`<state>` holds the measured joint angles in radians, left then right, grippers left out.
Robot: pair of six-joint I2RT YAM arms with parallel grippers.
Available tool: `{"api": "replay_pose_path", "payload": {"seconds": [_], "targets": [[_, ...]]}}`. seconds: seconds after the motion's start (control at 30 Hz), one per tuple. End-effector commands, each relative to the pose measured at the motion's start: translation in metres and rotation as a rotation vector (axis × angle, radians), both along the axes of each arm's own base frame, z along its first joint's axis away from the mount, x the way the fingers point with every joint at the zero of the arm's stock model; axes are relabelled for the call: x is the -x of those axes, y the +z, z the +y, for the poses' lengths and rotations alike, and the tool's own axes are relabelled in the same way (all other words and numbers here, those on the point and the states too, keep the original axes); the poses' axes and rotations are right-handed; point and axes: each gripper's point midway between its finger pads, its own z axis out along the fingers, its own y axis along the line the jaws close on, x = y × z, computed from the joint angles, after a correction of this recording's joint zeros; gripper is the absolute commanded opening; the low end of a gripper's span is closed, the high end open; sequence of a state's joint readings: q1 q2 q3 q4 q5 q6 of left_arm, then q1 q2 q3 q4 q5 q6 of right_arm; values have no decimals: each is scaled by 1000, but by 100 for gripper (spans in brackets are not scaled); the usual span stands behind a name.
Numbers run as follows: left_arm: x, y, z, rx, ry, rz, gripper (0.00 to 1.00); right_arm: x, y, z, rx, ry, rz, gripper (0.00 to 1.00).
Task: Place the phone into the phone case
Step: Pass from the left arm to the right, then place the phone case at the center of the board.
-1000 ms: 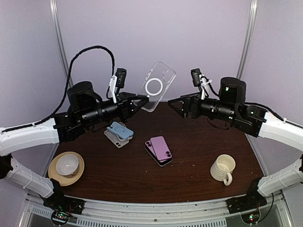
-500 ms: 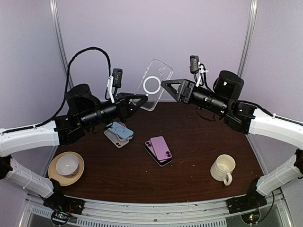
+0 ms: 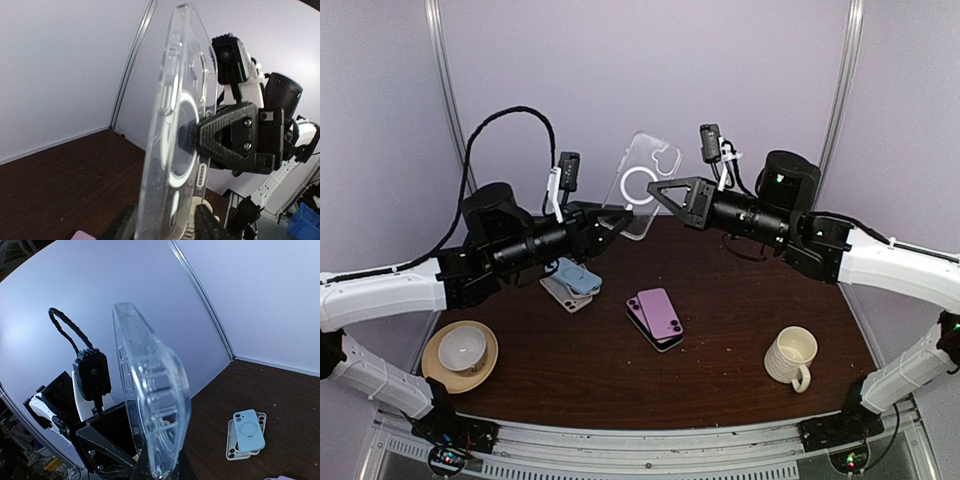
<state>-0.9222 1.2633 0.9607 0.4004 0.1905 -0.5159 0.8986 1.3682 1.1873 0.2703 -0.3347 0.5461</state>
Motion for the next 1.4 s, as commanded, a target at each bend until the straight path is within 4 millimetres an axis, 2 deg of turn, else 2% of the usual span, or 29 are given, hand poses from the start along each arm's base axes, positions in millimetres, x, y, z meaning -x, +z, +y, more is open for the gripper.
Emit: {"api": "replay_pose_path", "payload": {"seconds": [0.0, 0.03, 0.13, 0.33, 0.43, 0.57, 0.73, 0.93, 1.17, 1.37], "targets": [[-7, -33, 23, -235, 108, 1, 84, 0, -5, -17, 88, -76, 46, 0], [-10, -45, 33, -314, 151, 8, 90, 0, -14, -20, 123, -85, 72, 0], [-10, -70, 65, -500, 239, 10, 97, 4, -40, -25, 231, -83, 162, 0], [-4, -99, 108, -732, 309, 21, 98, 8, -93, -34, 449, -123, 332, 0], [-6, -114, 129, -819, 370, 53, 98, 18, -113, -26, 482, -93, 403, 0], [-9, -133, 149, -886, 433, 78, 97, 36, -152, -13, 575, -63, 528, 0], [-9, -159, 162, -926, 438, 133, 98, 64, -188, 20, 586, 35, 638, 0], [-14, -182, 179, -989, 445, 214, 98, 74, -241, 41, 536, 87, 801, 0], [-17, -185, 184, -953, 426, 262, 97, 84, -292, 50, 558, 118, 917, 0], [-16, -188, 183, -943, 409, 275, 97, 91, -324, 50, 583, 141, 987, 0]]}}
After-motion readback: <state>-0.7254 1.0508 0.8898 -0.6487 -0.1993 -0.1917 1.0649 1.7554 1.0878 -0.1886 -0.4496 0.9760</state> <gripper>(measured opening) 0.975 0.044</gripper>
